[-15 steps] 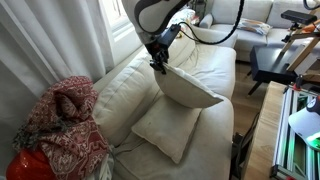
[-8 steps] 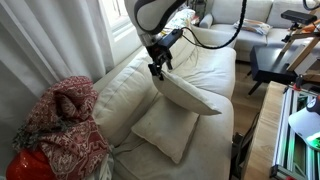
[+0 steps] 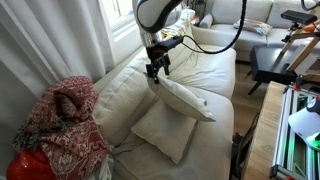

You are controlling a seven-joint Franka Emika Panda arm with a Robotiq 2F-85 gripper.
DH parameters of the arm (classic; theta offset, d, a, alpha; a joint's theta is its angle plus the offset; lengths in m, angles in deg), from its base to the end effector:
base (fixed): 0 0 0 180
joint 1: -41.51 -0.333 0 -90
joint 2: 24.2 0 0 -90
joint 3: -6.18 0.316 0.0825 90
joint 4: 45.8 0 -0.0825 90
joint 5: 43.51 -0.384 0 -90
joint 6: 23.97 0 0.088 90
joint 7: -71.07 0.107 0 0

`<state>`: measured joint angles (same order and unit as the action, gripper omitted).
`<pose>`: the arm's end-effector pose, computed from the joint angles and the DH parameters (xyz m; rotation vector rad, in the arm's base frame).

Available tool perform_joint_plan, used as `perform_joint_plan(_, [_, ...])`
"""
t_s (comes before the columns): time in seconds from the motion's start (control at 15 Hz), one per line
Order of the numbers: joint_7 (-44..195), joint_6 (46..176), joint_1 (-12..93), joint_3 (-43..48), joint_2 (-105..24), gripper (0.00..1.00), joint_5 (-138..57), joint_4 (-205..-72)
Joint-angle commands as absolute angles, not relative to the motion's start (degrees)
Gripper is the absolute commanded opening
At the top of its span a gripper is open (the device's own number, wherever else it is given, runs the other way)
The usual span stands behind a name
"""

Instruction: Put the white pillow on the right in a lying position and then put the other pillow on top of it

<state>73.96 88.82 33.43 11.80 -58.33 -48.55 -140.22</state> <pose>0.6349 0.1541 0.2487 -3.0112 -0.2023 0.4396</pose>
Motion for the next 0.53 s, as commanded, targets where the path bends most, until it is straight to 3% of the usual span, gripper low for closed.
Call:
perform_joint_plan(0.0, [70.2, 90.3, 36.7, 14.5, -57.6, 1.0, -56.3, -141.5])
perform_joint_plan(0.47, [64.1, 92.6, 38.1, 14.3, -55.4, 1.0, -58.3, -141.0])
